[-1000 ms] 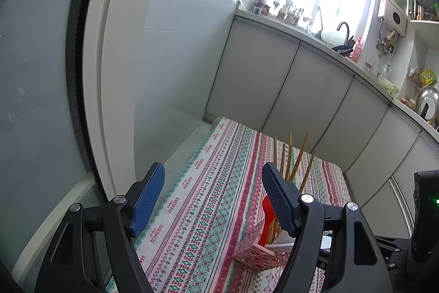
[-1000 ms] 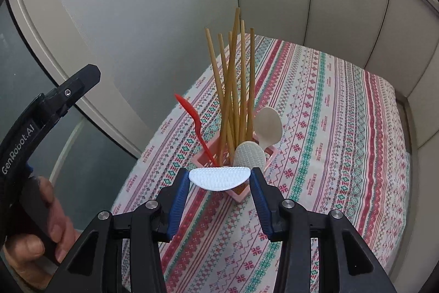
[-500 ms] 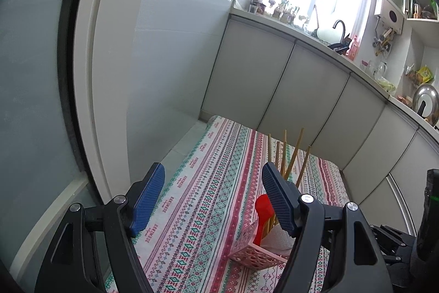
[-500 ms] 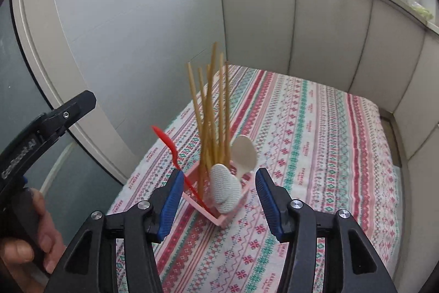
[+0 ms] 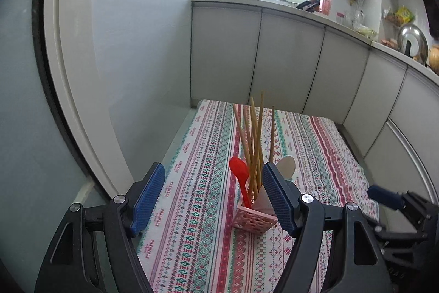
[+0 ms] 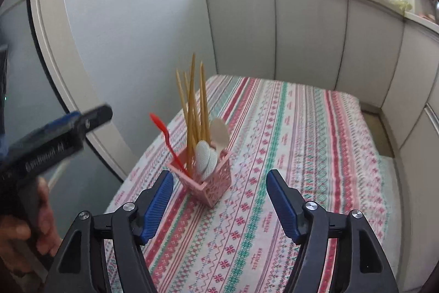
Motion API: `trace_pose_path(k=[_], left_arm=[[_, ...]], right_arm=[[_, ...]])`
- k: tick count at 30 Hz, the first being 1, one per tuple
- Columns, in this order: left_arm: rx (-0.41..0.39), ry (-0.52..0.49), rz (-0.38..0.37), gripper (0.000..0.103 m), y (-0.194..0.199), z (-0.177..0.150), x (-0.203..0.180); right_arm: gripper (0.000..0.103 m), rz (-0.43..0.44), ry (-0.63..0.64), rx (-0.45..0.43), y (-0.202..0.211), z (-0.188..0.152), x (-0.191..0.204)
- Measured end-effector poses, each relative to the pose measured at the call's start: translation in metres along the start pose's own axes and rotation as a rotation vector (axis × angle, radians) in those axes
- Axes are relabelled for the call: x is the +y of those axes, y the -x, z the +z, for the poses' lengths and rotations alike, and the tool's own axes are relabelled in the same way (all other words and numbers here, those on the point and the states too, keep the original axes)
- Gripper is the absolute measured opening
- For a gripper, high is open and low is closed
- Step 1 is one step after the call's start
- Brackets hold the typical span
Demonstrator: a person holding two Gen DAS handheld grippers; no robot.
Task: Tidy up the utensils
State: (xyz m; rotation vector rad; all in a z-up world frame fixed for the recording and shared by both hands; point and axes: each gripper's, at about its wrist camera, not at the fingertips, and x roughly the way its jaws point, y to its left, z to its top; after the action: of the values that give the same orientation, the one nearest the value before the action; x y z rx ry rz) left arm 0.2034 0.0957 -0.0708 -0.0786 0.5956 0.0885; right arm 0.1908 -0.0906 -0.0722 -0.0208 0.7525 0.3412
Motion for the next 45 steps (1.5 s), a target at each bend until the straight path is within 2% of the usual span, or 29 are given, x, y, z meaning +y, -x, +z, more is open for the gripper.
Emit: trace_pose_path(k=[2,6,10,15,18,19,21,24,28,31,34,39,45], left_arm=[[-0.027,-0.028,0.002,0.078,0.021,0.005,-0.008],[-0.059,-0.071,-0.009,0.090,0.064,0.004,-0.024],[-0.042,-0.127,-0.003,0.092,0.095,-0.007,-0.037],[-0.022,-0.115,0.029,0.092,0.128,-0.024,-0.030],[-0.048,-0.143,0.031,0.093,0.159,-0.030,-0.032],[-0.060,-0.148,0.038,0.093,0.171,-0.030,-0.033],[-0.074,-0.148,0.045,0.102,0.195,-0.032,-0.034],[-0.065,-0.141,0.007,0.103,0.223,-0.039,-0.037],[0.014,-0.117,-0.075,0.103,0.244,-0.042,-0.040],[0.070,-0.073,-0.111,0.103,0.253,-0.045,-0.038],[0.092,-0.064,-0.108,0.103,0.258,-0.049,-0.040],[0.081,-0.085,-0.106,0.103,0.270,-0.050,-0.047],[0.082,-0.099,-0.076,0.103,0.272,-0.050,-0.049]], right_arm=[[0.073,0.009,-0.010,-0.038,0.018,0.005,0.000],[0.083,-0.028,0.019,-0.089,0.051,0.008,0.010],[0.085,-0.042,0.011,-0.066,0.070,-0.003,0.015],[0.089,-0.100,0.031,-0.062,0.103,-0.016,0.023],[0.103,-0.092,0.029,-0.085,0.136,-0.023,0.027],[0.103,-0.093,0.025,-0.094,0.146,-0.025,0.028],[0.103,-0.107,0.007,-0.089,0.166,-0.029,0.028],[0.103,-0.109,-0.023,-0.072,0.194,-0.038,0.027],[0.103,-0.122,-0.049,-0.094,0.237,-0.044,0.026],[0.103,-0.136,-0.050,-0.091,0.254,-0.049,0.026],[0.103,-0.145,-0.043,-0.067,0.259,-0.056,0.027],[0.103,-0.191,-0.062,-0.039,0.264,-0.062,0.025],[0.103,-0.227,-0.059,-0.038,0.275,-0.064,0.028]])
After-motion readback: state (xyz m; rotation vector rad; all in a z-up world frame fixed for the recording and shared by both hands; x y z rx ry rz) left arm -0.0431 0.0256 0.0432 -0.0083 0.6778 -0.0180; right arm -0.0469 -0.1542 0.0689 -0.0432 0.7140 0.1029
